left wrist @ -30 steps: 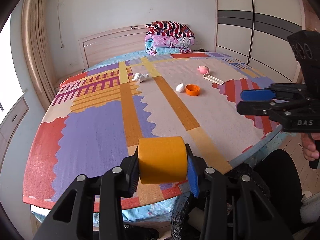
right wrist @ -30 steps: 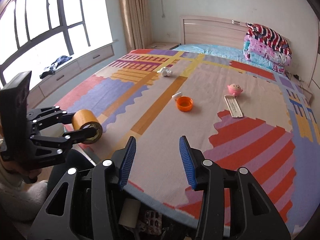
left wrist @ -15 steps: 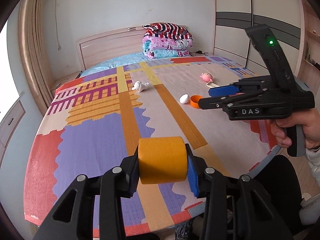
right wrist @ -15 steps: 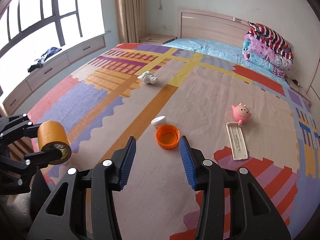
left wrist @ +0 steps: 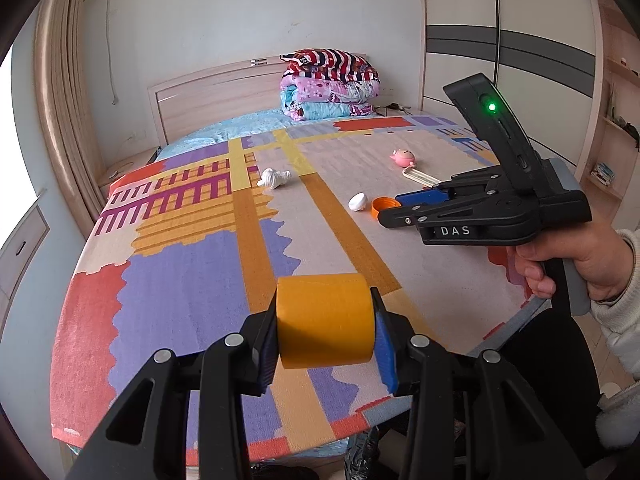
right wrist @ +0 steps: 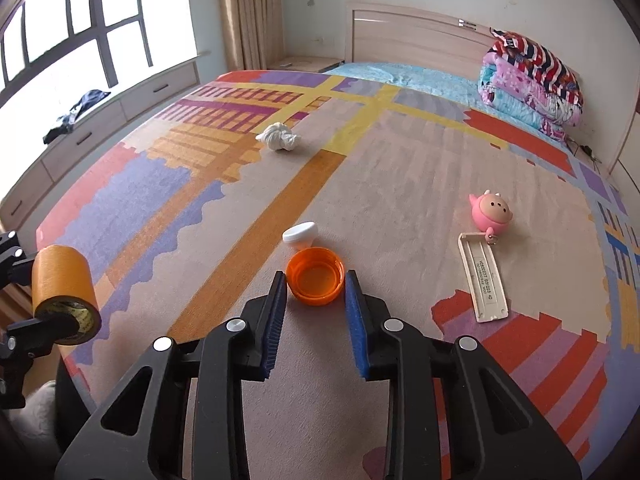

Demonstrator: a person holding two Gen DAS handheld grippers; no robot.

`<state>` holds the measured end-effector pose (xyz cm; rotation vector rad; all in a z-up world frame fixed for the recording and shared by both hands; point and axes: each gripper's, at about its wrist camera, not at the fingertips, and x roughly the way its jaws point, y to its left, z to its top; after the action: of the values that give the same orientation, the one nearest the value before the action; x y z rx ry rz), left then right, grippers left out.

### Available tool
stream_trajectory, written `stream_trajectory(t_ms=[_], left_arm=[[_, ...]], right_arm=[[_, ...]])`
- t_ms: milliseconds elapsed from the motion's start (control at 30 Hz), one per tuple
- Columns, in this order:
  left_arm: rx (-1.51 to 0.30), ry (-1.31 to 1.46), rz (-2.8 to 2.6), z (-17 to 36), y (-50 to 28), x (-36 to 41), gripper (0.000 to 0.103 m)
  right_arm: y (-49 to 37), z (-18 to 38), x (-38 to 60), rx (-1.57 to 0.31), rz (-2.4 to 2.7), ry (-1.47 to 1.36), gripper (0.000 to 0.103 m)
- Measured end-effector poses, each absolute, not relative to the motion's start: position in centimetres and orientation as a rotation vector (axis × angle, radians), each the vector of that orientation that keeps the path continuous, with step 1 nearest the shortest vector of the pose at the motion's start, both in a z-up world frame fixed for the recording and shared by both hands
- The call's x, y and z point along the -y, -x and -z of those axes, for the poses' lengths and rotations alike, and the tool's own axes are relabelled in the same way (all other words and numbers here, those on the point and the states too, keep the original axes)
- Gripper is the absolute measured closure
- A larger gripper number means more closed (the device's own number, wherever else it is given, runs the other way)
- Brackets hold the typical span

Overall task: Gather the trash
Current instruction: 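Grasp the orange bottle cap with the right tool while the left tool holds the tape roll, then carry the tape roll and orange cap over the black bin and open both tools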

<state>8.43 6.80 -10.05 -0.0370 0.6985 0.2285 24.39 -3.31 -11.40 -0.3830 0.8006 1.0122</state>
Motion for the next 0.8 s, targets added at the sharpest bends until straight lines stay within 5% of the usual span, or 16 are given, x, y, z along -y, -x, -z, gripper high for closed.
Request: stream_trajectory(t_ms=[800], left_arm=[[-0.668,-0.001,-0.146,7.9,-2.7,0.5,0.064]], right_arm=[[-13.9,6.3,13.9,-0.684,-1.065,0.340,0.074]])
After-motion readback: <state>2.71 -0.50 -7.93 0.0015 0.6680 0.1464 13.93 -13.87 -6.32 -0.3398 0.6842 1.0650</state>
